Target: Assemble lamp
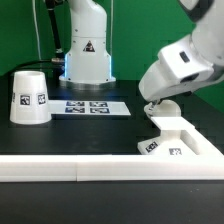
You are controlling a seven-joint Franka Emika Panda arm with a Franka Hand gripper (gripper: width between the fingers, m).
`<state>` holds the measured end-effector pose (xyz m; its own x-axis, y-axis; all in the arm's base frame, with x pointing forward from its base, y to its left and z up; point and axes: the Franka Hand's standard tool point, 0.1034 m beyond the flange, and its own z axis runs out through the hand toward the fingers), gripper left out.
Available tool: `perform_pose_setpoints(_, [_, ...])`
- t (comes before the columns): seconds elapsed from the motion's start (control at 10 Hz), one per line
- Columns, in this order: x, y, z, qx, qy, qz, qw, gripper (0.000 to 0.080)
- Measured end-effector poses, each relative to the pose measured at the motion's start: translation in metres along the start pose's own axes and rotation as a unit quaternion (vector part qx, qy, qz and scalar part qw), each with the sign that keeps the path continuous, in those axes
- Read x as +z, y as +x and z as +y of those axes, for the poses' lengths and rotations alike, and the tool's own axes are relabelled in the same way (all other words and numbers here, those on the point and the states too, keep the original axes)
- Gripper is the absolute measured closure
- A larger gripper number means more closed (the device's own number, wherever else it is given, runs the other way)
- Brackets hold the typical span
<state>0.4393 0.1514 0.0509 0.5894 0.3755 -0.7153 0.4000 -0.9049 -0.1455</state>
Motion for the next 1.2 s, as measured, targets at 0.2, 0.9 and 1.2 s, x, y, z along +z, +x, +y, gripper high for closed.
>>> perform_pose_setpoints(0.2, [0.007, -0.003, -0.002, -0.004, 0.011, -0.075, 0.997, 0.0101])
perform_pose_setpoints(0.9, [0.023, 0.019, -0.002, -0.006, 0.014, -0.065, 0.998, 0.0101])
perform_pose_setpoints(1.2, [0.024, 0.023, -0.001, -0.003, 0.013, -0.054, 0.998, 0.0101])
